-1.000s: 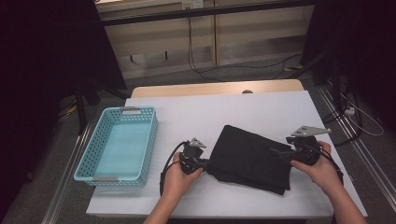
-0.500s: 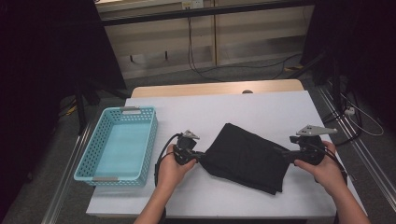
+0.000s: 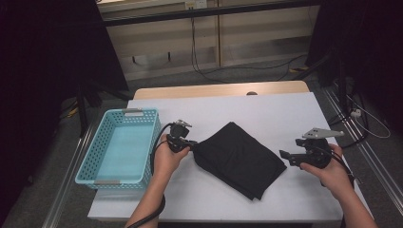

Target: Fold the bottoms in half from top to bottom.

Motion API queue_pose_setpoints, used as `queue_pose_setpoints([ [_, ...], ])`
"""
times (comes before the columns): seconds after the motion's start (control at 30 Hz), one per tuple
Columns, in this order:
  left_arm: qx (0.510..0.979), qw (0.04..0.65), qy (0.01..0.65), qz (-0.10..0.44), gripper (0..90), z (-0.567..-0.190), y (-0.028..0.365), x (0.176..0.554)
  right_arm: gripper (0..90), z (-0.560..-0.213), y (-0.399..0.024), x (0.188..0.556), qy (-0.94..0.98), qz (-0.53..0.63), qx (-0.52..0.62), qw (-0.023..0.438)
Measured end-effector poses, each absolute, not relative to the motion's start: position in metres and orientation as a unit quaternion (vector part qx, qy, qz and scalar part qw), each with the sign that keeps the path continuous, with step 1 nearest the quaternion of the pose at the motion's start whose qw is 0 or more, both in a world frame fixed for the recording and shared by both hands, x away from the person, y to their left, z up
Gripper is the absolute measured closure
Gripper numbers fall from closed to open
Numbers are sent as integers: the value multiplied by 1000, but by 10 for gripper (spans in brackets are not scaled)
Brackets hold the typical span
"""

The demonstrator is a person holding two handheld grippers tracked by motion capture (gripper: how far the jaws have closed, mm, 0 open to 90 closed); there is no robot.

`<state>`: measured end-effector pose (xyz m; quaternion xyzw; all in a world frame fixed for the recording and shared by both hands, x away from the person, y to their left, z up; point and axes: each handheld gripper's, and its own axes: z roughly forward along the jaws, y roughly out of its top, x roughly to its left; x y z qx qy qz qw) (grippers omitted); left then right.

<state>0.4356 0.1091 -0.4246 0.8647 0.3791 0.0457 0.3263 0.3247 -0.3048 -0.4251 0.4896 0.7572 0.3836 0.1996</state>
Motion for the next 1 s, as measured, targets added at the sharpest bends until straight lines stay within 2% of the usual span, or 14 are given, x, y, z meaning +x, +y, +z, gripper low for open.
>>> queue_pose_setpoints([
  [0.03, 867, 323, 376, 52, 790, -424, 110, 434, 208, -425, -305, 325, 758, 383, 488, 200],
  [0.13, 863, 320, 386, 56, 559, -426, 113, 429, 208, -425, -304, 325, 759, 383, 488, 199],
  [0.27, 858, 321, 396, 55, 447, -428, 118, 422, 208, -426, -302, 325, 761, 381, 486, 199],
  [0.37, 855, 328, 400, 42, 425, -434, 119, 416, 209, -426, -300, 325, 763, 381, 483, 197],
  [0.43, 856, 330, 396, 46, 426, -439, 116, 411, 209, -426, -299, 325, 764, 381, 481, 198],
  [0.5, 852, 338, 399, 34, 467, -442, 113, 408, 209, -426, -298, 325, 765, 380, 481, 196],
  [0.67, 855, 320, 404, 59, 527, -442, 106, 403, 208, -426, -297, 325, 767, 378, 480, 195],
  [0.83, 853, 323, 408, 48, 654, -442, 102, 399, 207, -426, -296, 325, 769, 377, 479, 194],
  [0.93, 849, 330, 412, 29, 774, -443, 100, 399, 207, -426, -295, 325, 770, 375, 477, 194],
  [1.0, 849, 328, 413, 26, 799, -442, 99, 399, 206, -426, -295, 325, 771, 375, 477, 194],
])
